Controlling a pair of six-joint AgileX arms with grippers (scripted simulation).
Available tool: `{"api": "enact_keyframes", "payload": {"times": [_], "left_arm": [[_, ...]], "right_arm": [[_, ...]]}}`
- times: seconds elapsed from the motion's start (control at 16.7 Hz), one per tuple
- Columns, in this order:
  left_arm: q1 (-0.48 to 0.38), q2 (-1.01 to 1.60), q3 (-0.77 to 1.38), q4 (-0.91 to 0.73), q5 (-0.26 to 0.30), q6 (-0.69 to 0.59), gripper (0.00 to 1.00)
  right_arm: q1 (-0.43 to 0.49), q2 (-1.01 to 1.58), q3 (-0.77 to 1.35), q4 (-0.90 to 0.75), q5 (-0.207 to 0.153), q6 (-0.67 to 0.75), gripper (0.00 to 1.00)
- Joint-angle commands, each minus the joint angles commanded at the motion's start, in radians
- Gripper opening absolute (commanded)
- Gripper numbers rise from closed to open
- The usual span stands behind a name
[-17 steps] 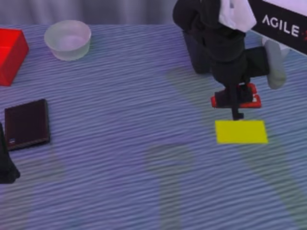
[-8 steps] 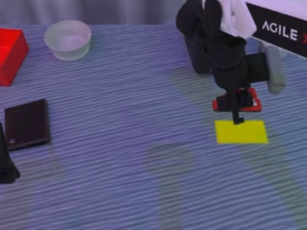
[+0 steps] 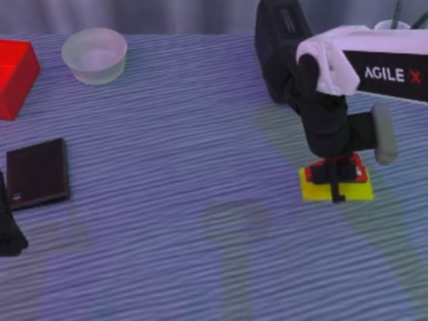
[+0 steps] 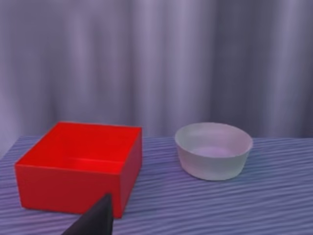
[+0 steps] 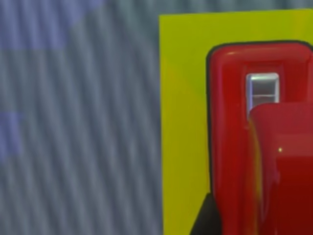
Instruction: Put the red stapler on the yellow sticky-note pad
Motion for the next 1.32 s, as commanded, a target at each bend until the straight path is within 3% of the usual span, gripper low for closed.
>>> {"api": "enact_keyframes", "payload": {"times": [0.18,0.96,1.32], "left_arm": [[0.0,0.0,0.0,0.0,0.0,0.0,1.0],[0.0,0.0,0.0,0.0,0.0,0.0,1.0],[0.0,0.0,0.0,0.0,0.0,0.0,1.0]], "right_arm": [[0.0,0.0,0.0,0.0,0.0,0.0,0.0],[0.0,0.0,0.0,0.0,0.0,0.0,0.98],[0.0,0.0,0.0,0.0,0.0,0.0,1.0]]}}
